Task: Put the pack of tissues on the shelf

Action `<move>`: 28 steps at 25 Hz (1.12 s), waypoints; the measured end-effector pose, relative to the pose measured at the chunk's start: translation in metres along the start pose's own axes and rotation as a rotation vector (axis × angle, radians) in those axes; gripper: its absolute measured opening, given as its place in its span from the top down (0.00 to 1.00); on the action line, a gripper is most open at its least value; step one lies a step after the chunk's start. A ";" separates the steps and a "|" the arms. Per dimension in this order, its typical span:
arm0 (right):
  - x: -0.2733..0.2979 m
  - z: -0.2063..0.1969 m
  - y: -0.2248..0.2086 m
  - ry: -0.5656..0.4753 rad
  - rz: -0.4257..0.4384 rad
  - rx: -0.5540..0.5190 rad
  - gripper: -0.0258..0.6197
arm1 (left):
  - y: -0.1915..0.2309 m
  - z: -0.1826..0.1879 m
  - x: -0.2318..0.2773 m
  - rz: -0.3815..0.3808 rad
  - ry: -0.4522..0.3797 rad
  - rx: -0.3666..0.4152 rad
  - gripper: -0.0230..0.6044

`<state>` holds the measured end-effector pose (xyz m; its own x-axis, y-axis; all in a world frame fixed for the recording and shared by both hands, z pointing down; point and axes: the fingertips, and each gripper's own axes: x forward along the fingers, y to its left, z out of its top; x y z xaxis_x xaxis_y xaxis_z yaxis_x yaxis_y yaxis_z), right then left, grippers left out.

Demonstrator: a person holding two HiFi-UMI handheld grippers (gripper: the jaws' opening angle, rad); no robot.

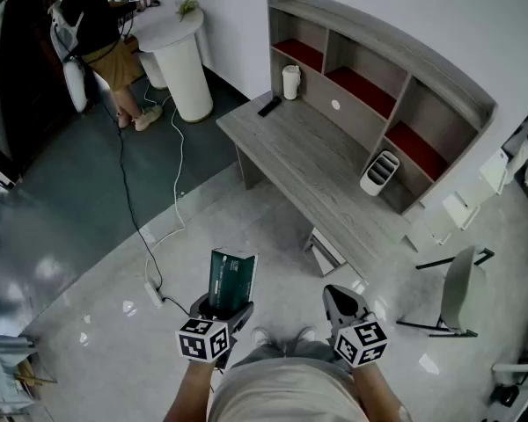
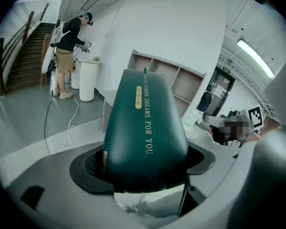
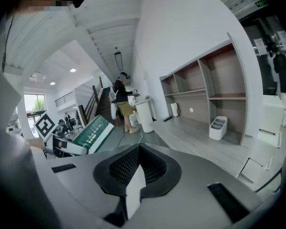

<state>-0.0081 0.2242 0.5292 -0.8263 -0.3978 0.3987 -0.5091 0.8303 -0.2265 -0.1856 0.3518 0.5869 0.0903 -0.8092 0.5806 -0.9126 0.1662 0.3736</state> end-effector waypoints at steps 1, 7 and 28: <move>0.000 -0.003 0.008 0.003 0.002 -0.003 0.92 | 0.003 -0.002 -0.003 -0.004 0.000 0.002 0.27; -0.001 -0.009 0.040 -0.006 -0.024 -0.024 0.92 | 0.017 -0.002 -0.020 -0.032 -0.014 0.045 0.27; 0.012 0.031 -0.015 -0.098 -0.110 -0.029 0.92 | 0.004 0.082 0.037 -0.067 -0.062 0.180 0.27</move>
<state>-0.0174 0.1951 0.5098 -0.7860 -0.5225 0.3305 -0.5923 0.7897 -0.1602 -0.2188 0.2768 0.5507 0.1335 -0.8492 0.5110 -0.9623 0.0121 0.2716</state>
